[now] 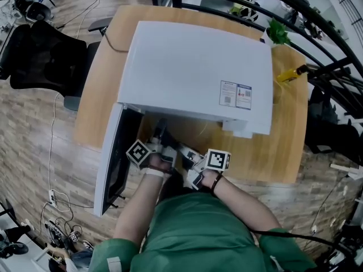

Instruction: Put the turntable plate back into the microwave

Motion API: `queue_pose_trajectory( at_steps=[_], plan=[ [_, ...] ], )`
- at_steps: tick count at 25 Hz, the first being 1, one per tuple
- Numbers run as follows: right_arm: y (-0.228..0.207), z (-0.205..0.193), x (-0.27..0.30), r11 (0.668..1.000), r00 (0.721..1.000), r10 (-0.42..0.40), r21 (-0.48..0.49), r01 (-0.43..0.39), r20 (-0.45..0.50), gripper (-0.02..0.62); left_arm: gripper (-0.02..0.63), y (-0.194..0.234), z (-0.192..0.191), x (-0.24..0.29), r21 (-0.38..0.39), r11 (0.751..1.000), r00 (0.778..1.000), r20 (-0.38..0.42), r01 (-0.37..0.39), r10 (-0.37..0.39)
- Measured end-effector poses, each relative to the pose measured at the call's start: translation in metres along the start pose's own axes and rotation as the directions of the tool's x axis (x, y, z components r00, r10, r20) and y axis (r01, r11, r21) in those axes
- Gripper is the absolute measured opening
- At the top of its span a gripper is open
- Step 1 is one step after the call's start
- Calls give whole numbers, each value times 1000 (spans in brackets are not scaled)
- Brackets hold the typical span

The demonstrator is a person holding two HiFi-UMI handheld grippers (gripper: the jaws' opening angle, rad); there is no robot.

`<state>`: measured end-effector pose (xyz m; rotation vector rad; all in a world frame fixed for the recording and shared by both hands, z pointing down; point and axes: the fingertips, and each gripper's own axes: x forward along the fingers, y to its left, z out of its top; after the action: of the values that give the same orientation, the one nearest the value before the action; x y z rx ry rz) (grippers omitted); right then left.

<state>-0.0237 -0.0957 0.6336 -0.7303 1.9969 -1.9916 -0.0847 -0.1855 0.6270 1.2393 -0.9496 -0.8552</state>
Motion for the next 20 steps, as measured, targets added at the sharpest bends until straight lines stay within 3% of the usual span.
queue_pose_trajectory(
  at_steps=[5,11,15,20],
  plan=[
    [-6,13,-4,999,998,-10,31,8,54,51,43,0,-6,6,31,1000,999,-49,-2,4],
    [-12,34,-13,999,994,-14,54,8,104,48,106,0,-21,-3,78,997,992,-125,0,10],
    [-13,45,-15,999,992,-3,52,-4,128,46,110,-2,-30,-14,89,996,987,-156,-9,23],
    [-12,55,-15,999,990,5,44,-12,142,48,110,13,-40,-31,181,978,972,-189,-103,137]
  ],
)
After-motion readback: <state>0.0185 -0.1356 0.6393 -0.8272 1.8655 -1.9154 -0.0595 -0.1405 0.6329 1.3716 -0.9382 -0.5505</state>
